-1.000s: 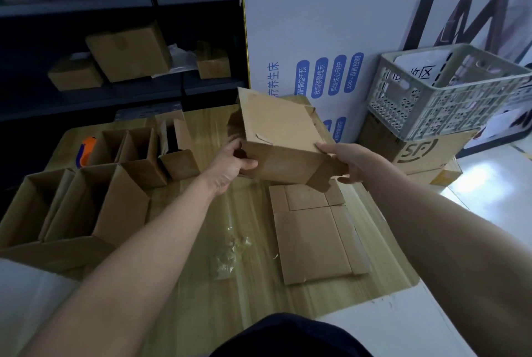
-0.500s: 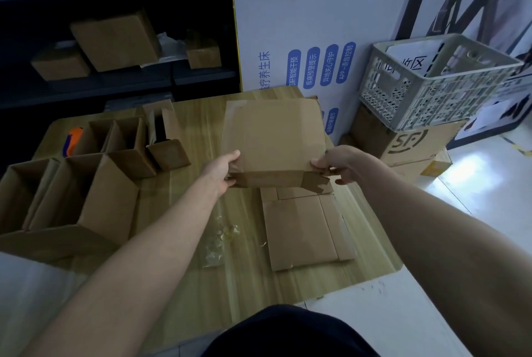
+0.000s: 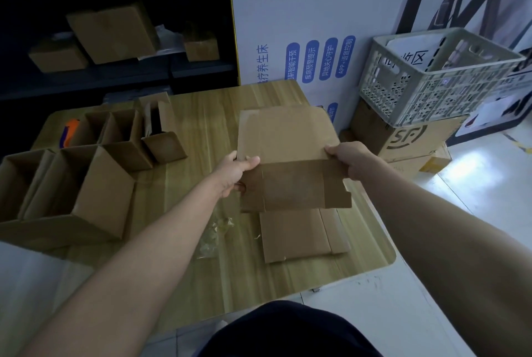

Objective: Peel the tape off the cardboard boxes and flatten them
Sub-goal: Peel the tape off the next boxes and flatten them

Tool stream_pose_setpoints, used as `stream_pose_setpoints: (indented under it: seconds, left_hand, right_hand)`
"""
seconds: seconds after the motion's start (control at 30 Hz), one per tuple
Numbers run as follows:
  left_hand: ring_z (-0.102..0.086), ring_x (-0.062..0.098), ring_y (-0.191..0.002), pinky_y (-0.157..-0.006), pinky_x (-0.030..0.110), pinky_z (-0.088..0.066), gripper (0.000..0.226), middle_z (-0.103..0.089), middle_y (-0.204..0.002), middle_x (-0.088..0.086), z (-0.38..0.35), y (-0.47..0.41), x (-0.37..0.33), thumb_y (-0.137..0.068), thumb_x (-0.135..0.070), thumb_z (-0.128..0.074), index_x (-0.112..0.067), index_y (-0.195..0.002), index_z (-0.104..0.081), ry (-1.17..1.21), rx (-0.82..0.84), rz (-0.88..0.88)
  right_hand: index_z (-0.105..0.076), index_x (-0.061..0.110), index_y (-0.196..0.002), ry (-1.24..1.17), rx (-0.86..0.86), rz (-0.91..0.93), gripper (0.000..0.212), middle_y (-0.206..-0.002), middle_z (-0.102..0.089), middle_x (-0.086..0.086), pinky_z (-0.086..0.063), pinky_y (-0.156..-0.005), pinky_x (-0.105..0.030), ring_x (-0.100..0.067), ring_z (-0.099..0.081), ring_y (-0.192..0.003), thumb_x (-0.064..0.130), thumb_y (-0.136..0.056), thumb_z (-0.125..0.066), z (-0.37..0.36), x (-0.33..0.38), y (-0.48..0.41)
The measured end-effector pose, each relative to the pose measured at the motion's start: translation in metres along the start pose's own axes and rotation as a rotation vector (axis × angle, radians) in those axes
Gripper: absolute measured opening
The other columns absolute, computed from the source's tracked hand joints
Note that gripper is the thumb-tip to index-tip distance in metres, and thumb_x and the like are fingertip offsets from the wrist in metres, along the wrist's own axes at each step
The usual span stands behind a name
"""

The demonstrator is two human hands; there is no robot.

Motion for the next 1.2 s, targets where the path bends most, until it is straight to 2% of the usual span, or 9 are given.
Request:
stream_pose_setpoints:
  seconds: [0.2, 0.3, 0.43, 0.53, 0.67, 0.8, 0.9, 0.97, 1.2]
  left_hand:
    - [-0.060, 0.024, -0.101, -0.058, 0.036, -0.058, 0.048, -0.055, -0.125, 0.010, -0.012, -0.004, 0.025, -0.087, -0.027, -0.067, -0.005, -0.123, -0.045, -0.195, 0.002, 0.198]
    - [-0.057, 0.024, -0.105, -0.061, 0.035, -0.060, 0.044, -0.050, -0.132, 0.010, -0.025, -0.001, 0.048, -0.085, -0.026, -0.069, -0.005, -0.117, -0.047, -0.219, 0.015, 0.285]
    - [-0.050, 0.027, -0.123, -0.087, 0.040, -0.050, 0.076, -0.046, -0.140, 0.008, -0.037, -0.002, 0.065, -0.081, -0.043, -0.070, -0.009, -0.139, -0.034, -0.409, -0.080, 0.327]
    - [-0.040, 0.032, -0.131, -0.105, 0.054, -0.033, 0.083, -0.037, -0.148, 0.008, -0.043, -0.008, 0.068, -0.082, -0.043, -0.070, -0.014, -0.144, -0.024, -0.225, -0.061, 0.375]
    - [-0.049, 0.033, -0.119, -0.094, 0.055, -0.038, 0.076, -0.049, -0.135, 0.008, -0.045, -0.018, 0.056, -0.088, -0.056, -0.054, -0.017, -0.147, -0.026, 0.069, -0.121, 0.393]
    - [-0.024, 0.040, -0.139, -0.107, 0.065, -0.017, 0.087, -0.028, -0.153, 0.012, -0.033, -0.031, 0.049, -0.082, -0.067, -0.052, -0.014, -0.147, -0.029, -0.002, -0.227, 0.477]
    - [-0.034, 0.040, -0.134, -0.106, 0.066, -0.022, 0.081, -0.038, -0.147, 0.014, -0.030, -0.033, 0.044, -0.080, -0.059, -0.062, -0.015, -0.143, -0.038, 0.155, -0.199, 0.511]
    - [-0.045, 0.034, -0.128, -0.107, 0.060, -0.028, 0.075, -0.048, -0.141, 0.011, -0.028, -0.034, 0.036, -0.078, -0.056, -0.066, -0.015, -0.138, -0.045, 0.248, -0.199, 0.468]
    - [-0.054, 0.025, -0.120, -0.104, 0.046, -0.041, 0.077, -0.050, -0.140, 0.006, -0.016, -0.047, -0.012, -0.080, -0.026, -0.075, -0.016, -0.145, -0.034, 0.289, -0.310, 0.044]
  right_hand:
    - [-0.052, 0.001, -0.123, 0.270, 0.027, 0.004, 0.044, -0.107, -0.059, -0.012, -0.048, -0.076, -0.033, -0.027, -0.059, -0.098, 0.018, -0.086, -0.068, -0.001, -0.014, -0.001]
    - [-0.051, -0.001, -0.123, 0.417, 0.079, 0.018, 0.041, -0.116, -0.057, -0.019, -0.050, -0.082, -0.035, -0.032, -0.059, -0.107, 0.010, -0.085, -0.065, -0.002, -0.034, -0.004]
    - [-0.051, 0.002, -0.097, 0.481, 0.100, -0.062, 0.020, -0.086, -0.053, -0.014, -0.052, -0.065, -0.036, -0.028, -0.056, -0.077, 0.011, -0.085, -0.065, -0.008, -0.065, -0.006]
    - [-0.052, 0.006, -0.102, 0.472, 0.105, -0.043, 0.028, -0.087, -0.055, -0.011, -0.047, -0.059, -0.032, -0.026, -0.055, -0.076, 0.023, -0.085, -0.066, -0.012, -0.076, -0.013]
    - [-0.057, 0.004, -0.111, 0.297, -0.051, -0.051, 0.053, -0.072, -0.054, -0.005, -0.047, -0.062, -0.035, -0.020, -0.054, -0.065, 0.050, -0.086, -0.059, -0.006, -0.066, -0.023]
    - [-0.055, 0.004, -0.121, 0.210, -0.035, -0.063, 0.057, -0.087, -0.057, -0.004, -0.038, -0.049, -0.029, -0.015, -0.050, -0.063, 0.048, -0.086, -0.061, 0.003, -0.048, -0.039]
    - [-0.048, 0.007, -0.127, 0.136, -0.003, -0.156, 0.057, -0.107, -0.057, -0.009, -0.051, -0.074, -0.046, -0.027, -0.055, -0.089, 0.042, -0.085, -0.066, 0.001, -0.036, -0.041]
    - [-0.047, 0.009, -0.128, 0.054, 0.001, -0.137, 0.054, -0.102, -0.053, -0.007, -0.046, -0.090, -0.051, -0.030, -0.053, -0.100, 0.040, -0.086, -0.064, -0.002, -0.023, -0.041]
    - [-0.056, 0.010, -0.123, 0.090, -0.006, 0.212, 0.035, -0.119, -0.061, -0.011, -0.045, -0.078, -0.031, -0.022, -0.058, -0.097, 0.031, -0.096, -0.052, 0.001, 0.009, -0.042]
Point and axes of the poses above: each hand's wrist, its own y-axis away from the middle knuckle, its own z-axis out of the back of the hand, x = y × z, the point moved 1 cm from there along -y, towards the middle knuckle
